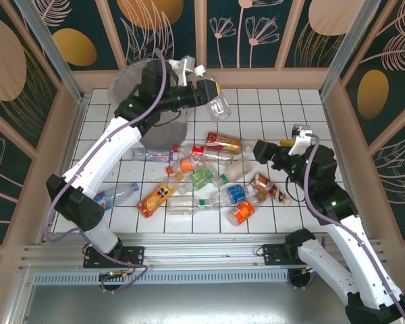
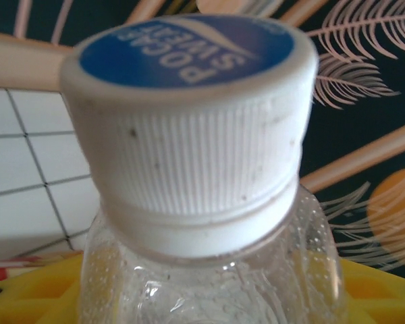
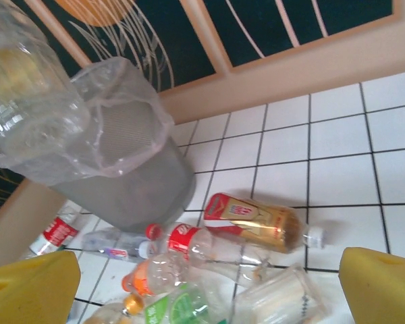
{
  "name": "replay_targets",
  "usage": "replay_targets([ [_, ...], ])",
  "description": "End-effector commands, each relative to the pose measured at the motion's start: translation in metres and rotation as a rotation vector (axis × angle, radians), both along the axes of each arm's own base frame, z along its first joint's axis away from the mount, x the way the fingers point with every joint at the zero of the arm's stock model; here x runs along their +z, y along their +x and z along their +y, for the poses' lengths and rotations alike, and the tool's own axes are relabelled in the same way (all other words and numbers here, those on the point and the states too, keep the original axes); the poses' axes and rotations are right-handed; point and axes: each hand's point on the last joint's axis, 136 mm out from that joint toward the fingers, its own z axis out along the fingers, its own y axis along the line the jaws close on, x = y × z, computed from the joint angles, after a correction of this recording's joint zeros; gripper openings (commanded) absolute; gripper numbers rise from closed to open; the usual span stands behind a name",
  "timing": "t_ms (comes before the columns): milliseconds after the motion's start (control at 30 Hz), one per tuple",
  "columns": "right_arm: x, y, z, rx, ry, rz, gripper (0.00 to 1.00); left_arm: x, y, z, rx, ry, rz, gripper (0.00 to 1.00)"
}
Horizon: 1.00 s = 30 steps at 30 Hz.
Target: Put the plastic bottles in the bin
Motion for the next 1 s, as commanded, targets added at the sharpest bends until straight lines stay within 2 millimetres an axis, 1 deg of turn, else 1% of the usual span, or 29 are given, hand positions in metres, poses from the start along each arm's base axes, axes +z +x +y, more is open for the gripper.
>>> replay_targets([
  [0, 0.005, -0.005, -0.011, -0.035, -0.050, -0.054, 0.99, -0.004, 0.022, 0.026, 0.100, 0.168, -0.039, 0.62],
  [67, 0.006, -0.005, -0.011, -0.033, -0.046, -0.067, 0.99, 0.008, 0.030, 0.039, 0.145, 0.217, -0.071, 0.62],
  [133, 0.008, -0.008, -0.002, 0.018, -0.034, -0.070, 0.99, 0.017, 0.040, 0.054, 0.207, 0.267, -0.105, 0.62],
  [200, 0.009, -0.008, 0.006, 0.060, -0.024, -0.073, 0.99, 0.023, 0.050, 0.068, 0.267, 0.312, -0.128, 0.62],
  [300, 0.008, -0.008, 0.014, 0.096, 0.002, -0.054, 0.99, 0.023, 0.063, 0.088, 0.330, 0.363, -0.143, 0.62],
  [467, 0.006, -0.007, 0.023, 0.139, 0.023, -0.047, 0.99, 0.008, 0.090, 0.129, 0.454, 0.459, -0.137, 0.62],
  [533, 0.002, -0.005, 0.025, 0.147, 0.019, -0.032, 0.99, 0.003, 0.099, 0.148, 0.506, 0.504, -0.137, 0.62],
  [600, -0.003, -0.003, 0.027, 0.153, 0.014, -0.016, 0.99, -0.007, 0.107, 0.159, 0.533, 0.551, -0.130, 0.62],
  [667, -0.007, -0.002, 0.030, 0.163, 0.013, 0.000, 0.99, -0.020, 0.114, 0.167, 0.545, 0.607, -0.120, 0.62],
  [733, -0.010, -0.002, 0.033, 0.181, 0.019, 0.011, 0.99, -0.037, 0.120, 0.171, 0.541, 0.653, -0.096, 0.62],
  [867, -0.007, -0.001, 0.035, 0.178, 0.052, 0.008, 0.99, -0.066, 0.130, 0.175, 0.528, 0.718, -0.062, 0.62],
  [967, -0.012, 0.001, 0.032, 0.162, 0.033, 0.007, 0.99, -0.084, 0.135, 0.174, 0.503, 0.755, -0.035, 0.62],
])
